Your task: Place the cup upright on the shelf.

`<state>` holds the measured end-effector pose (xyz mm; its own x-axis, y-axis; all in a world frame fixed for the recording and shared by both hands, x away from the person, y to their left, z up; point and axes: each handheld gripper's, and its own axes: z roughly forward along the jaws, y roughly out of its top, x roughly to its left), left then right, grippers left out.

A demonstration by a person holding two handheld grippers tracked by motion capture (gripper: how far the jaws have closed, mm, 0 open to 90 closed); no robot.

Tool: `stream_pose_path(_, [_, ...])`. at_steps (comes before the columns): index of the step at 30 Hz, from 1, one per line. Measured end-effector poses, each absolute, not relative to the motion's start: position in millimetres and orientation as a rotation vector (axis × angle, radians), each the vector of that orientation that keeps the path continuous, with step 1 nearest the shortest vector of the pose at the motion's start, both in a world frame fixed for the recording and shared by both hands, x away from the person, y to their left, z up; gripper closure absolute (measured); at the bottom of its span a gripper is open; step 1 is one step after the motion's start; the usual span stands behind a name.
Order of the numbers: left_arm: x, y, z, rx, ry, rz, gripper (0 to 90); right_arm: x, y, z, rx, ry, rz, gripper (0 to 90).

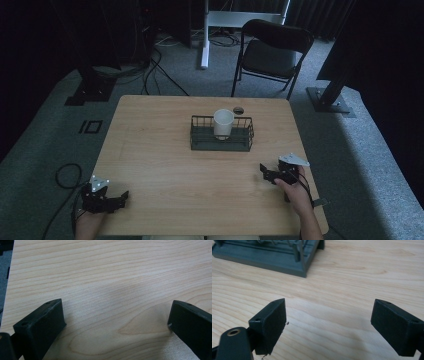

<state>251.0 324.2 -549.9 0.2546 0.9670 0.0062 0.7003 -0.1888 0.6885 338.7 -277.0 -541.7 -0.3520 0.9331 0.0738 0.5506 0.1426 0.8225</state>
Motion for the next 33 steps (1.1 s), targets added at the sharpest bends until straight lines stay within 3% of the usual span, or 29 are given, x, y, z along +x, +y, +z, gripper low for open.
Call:
stream_pose_path(20, [251.0, 324.2, -549.9, 1.963, 1.509, 0.609, 0.9, 331.0, -298.7, -551.2, 1.598, 1.961, 0.97, 12.9])
stream_pose_path(33, [251.0, 324.2, -549.9, 1.962, 1.509, 0.609, 0.9, 329.2, -288.7, -552.1, 1.567, 1.963, 0.854, 12.8])
